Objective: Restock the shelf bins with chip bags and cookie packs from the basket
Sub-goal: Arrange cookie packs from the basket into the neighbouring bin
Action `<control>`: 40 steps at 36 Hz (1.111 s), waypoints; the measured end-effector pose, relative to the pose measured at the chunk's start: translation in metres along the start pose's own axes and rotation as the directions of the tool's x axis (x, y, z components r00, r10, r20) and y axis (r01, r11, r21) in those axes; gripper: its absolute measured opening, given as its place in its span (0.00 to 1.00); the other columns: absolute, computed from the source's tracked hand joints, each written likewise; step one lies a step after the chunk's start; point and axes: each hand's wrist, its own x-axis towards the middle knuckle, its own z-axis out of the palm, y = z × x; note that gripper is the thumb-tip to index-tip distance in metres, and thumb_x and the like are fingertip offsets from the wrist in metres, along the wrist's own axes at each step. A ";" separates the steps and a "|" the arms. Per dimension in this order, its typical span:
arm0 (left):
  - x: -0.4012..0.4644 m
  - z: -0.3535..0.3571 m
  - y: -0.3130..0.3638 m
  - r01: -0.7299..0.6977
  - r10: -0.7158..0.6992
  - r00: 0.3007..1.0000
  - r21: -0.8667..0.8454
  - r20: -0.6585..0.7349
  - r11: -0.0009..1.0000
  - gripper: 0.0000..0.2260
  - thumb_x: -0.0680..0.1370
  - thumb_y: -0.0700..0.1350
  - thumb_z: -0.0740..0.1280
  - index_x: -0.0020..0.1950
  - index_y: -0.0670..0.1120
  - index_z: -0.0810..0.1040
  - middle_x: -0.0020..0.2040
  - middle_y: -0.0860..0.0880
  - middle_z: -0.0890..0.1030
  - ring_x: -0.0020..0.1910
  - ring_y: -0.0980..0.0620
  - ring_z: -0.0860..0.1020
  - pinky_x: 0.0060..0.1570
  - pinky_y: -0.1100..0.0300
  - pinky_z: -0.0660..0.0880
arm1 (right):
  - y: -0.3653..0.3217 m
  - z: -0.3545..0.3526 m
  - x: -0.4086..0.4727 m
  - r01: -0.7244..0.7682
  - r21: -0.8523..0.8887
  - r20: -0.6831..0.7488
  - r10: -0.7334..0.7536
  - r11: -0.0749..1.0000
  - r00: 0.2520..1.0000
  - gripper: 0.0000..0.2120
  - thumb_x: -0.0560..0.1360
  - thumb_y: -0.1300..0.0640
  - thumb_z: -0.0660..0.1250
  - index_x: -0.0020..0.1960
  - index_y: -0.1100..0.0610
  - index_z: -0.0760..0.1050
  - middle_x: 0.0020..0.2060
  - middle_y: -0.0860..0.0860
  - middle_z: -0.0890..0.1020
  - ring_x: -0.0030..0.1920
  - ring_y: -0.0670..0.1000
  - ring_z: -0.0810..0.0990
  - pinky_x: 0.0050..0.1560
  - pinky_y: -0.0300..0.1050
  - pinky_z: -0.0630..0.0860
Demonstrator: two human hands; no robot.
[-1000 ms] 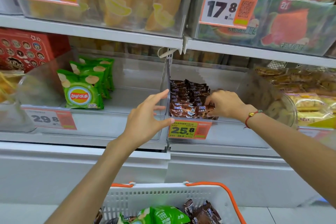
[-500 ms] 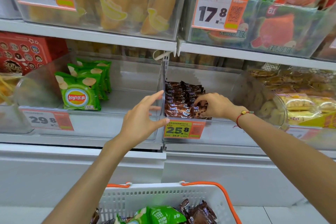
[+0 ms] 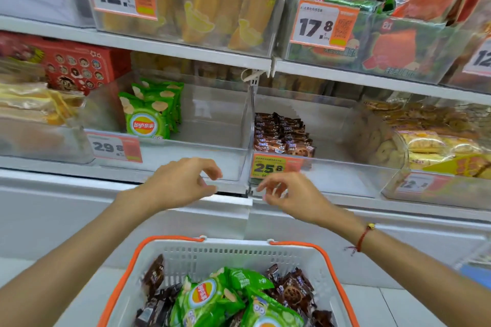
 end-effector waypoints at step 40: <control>-0.031 0.199 -0.147 0.099 -0.327 0.919 0.671 0.222 0.735 0.12 0.76 0.43 0.66 0.59 0.51 0.74 0.58 0.52 0.79 0.62 0.50 0.73 0.59 0.59 0.66 | -0.033 0.335 0.048 -0.327 0.092 0.404 0.265 0.941 0.876 0.08 0.72 0.56 0.69 0.51 0.55 0.78 0.51 0.55 0.82 0.54 0.56 0.79 0.50 0.47 0.72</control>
